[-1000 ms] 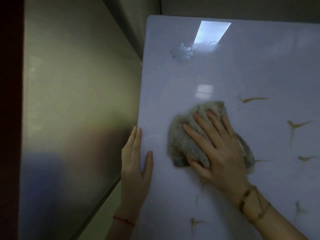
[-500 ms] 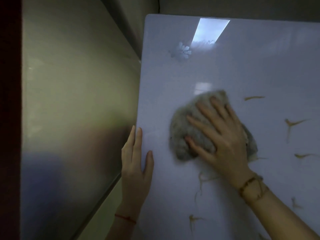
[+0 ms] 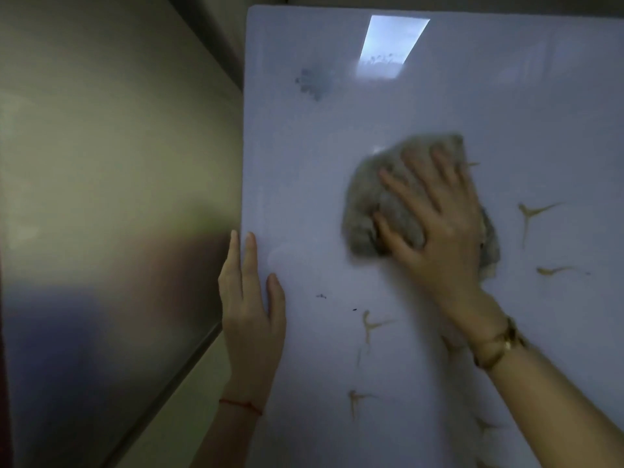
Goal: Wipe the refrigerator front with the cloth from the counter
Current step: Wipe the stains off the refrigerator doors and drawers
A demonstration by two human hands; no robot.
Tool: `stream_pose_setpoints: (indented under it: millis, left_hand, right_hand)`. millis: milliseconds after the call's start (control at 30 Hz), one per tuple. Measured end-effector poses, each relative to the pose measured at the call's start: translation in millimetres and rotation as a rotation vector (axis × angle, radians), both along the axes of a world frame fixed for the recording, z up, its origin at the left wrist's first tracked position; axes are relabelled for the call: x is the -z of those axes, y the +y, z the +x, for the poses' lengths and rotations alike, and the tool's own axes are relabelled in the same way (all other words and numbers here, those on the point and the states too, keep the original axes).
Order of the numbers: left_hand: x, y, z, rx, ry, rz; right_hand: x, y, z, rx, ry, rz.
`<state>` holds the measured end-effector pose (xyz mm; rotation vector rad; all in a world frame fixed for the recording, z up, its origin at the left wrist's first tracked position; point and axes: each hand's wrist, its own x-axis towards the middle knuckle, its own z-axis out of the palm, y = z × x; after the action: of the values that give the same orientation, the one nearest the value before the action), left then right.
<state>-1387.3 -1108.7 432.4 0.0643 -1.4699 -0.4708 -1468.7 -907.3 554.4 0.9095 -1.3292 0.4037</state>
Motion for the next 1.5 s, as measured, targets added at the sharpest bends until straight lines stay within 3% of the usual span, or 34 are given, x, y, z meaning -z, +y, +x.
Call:
stream_pose_setpoints:
  millis: [100,300,367,500,533,667,733,933,1133,1200,1367,1500]
  left_hand:
    - [0,5,-4,-0.017,-0.004,0.021]
    - [4,5,-8,-0.091,-0.010,-0.030]
    - [4,5,-10,-0.115,-0.011,-0.037]
    - [6,5,-11,-0.106,-0.017,-0.031]
    - [6,5,-11,-0.103,-0.016,-0.029]
    - [7,4,-9,-0.099,-0.020,-0.039]
    - [7,3,-9,-0.095,-0.024,-0.040]
    - [8,4,-8,-0.075,-0.039,-0.026]
    - [13,6,-8,-0.092,-0.016,-0.049]
    - [16,7,-9,-0.125,-0.008,-0.058]
    - [15,7,-10,-0.150,-0.006,-0.103]
    - [16,7,-9,-0.138,0.006,-0.165]
  right_hand:
    - [-32,-13,1,-0.007,-0.006,-0.097]
    - [54,2,4,0.003,0.086,0.293]
    - [44,10,1,-0.013,0.069,0.221]
    - [3,-6,0,-0.016,-0.037,-0.155]
    - [8,-12,3,-0.038,-0.047,-0.149]
    - [87,-13,9,-0.052,0.038,0.269]
    - [99,-4,5,-0.035,0.077,0.348]
    - [28,-12,2,-0.061,-0.017,-0.041]
    - [119,7,5,-0.030,0.028,0.317]
    - [108,17,2,-0.016,0.030,0.271]
    - [41,3,1,-0.052,-0.042,-0.063]
    - [100,-3,4,-0.069,-0.031,0.166]
